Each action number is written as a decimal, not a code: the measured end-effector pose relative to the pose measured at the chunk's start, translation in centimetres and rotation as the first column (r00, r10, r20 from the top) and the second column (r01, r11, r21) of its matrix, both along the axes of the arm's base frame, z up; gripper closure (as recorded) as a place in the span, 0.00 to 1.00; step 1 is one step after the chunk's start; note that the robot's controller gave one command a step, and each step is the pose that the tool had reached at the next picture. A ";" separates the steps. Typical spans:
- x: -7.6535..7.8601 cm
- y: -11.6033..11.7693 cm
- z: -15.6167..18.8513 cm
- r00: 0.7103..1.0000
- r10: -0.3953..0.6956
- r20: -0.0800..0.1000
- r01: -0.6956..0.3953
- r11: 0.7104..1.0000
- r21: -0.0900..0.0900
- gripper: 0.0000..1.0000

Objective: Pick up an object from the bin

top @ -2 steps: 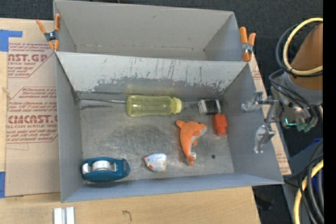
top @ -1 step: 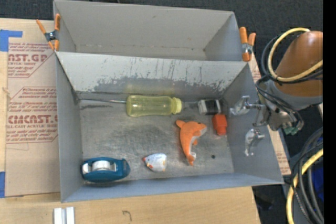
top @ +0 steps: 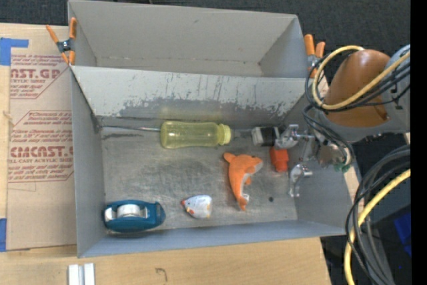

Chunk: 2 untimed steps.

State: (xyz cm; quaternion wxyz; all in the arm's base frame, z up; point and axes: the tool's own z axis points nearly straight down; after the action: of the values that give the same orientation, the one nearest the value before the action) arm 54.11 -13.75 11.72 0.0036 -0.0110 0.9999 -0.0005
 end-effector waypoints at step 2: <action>5.0 1.8 -3.1 0.932 0.360 0.032 -0.360 0.933 -0.010 1.00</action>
Offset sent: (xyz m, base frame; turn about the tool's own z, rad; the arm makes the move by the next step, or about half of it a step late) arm 0.0367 0.0130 -0.0472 -0.3668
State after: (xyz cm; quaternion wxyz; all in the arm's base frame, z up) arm 59.14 -11.95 8.61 0.0204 -0.1941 0.9808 -0.0021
